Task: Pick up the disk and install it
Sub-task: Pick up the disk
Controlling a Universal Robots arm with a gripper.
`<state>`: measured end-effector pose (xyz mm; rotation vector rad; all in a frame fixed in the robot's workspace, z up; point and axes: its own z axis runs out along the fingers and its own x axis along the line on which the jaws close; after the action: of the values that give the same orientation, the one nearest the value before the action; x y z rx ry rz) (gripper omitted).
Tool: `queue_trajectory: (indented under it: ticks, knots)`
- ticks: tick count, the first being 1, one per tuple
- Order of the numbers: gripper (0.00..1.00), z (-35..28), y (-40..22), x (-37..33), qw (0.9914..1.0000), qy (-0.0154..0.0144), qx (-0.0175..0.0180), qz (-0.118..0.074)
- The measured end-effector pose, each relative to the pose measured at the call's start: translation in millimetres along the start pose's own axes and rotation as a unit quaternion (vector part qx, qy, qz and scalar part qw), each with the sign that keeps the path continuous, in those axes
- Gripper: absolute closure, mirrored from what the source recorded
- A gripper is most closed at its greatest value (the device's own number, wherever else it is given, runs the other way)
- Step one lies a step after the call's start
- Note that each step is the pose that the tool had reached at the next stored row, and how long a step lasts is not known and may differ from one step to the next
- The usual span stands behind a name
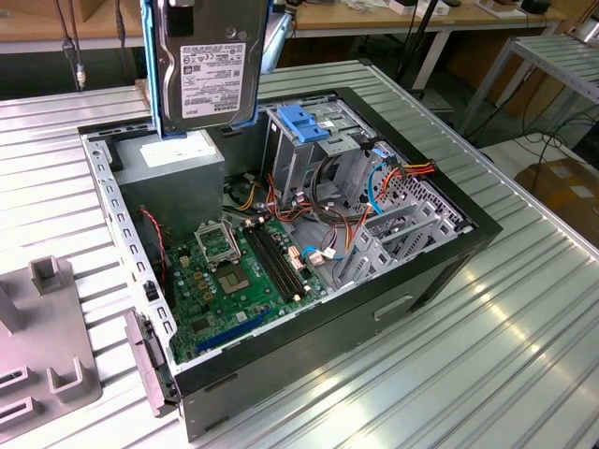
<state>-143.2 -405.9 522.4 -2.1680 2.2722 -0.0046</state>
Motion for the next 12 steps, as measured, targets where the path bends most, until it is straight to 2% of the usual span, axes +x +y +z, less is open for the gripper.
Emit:
queue_trajectory:
  ticks: [5, 12]
  knots:
    - [0.63, 0.0, -13.7, 8.6, 1.00000, 0.0000, -0.0001, 0.000]
    - [0.63, 0.1, -25.1, 17.2, 1.00000, 0.0000, -0.0001, 0.000]
